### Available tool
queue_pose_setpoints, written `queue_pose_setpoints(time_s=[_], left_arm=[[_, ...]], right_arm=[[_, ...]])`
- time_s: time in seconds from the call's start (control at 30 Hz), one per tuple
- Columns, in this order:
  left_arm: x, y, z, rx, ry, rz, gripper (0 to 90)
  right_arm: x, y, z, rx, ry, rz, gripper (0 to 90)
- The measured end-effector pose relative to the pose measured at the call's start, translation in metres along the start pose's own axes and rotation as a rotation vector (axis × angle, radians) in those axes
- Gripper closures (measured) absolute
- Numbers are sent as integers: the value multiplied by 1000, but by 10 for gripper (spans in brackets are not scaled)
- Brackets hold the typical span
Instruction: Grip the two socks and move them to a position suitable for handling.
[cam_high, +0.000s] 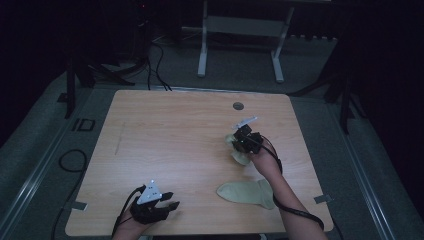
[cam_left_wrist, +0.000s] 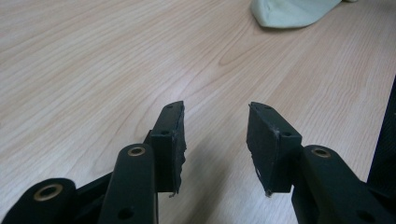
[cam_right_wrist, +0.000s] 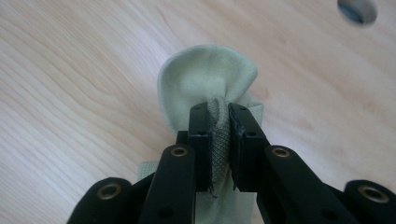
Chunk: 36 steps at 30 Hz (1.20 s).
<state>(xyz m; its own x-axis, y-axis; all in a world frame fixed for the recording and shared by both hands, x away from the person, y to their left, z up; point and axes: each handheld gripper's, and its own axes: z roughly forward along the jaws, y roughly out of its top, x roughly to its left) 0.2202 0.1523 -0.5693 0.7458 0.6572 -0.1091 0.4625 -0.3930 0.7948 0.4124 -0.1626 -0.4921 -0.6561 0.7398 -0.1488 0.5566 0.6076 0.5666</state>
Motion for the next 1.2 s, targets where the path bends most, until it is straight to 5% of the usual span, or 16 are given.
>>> queue_pose_setpoints(time_s=[0.4, 0.47, 0.6, 0.77, 0.9, 1.2], left_arm=[[-6, 31, 23, -10, -24, 45, 581], [-6, 38, 28, -6, -22, 58, 581], [-5, 55, 37, -10, -18, 75, 581], [-3, 85, 52, -23, -18, 89, 597], [-2, 112, 73, -29, -2, 109, 613], [-1, 162, 139, -20, 9, 159, 702]], right_arm=[[7, -32, 36, 99, 21, 0, 777], [8, -33, 36, 86, 17, 2, 759], [6, -32, 29, 84, 33, 14, 576], [6, -36, 5, 24, 54, 24, 527], [14, -48, -3, 15, 72, 20, 529], [26, -68, 12, 52, 91, -26, 595]])
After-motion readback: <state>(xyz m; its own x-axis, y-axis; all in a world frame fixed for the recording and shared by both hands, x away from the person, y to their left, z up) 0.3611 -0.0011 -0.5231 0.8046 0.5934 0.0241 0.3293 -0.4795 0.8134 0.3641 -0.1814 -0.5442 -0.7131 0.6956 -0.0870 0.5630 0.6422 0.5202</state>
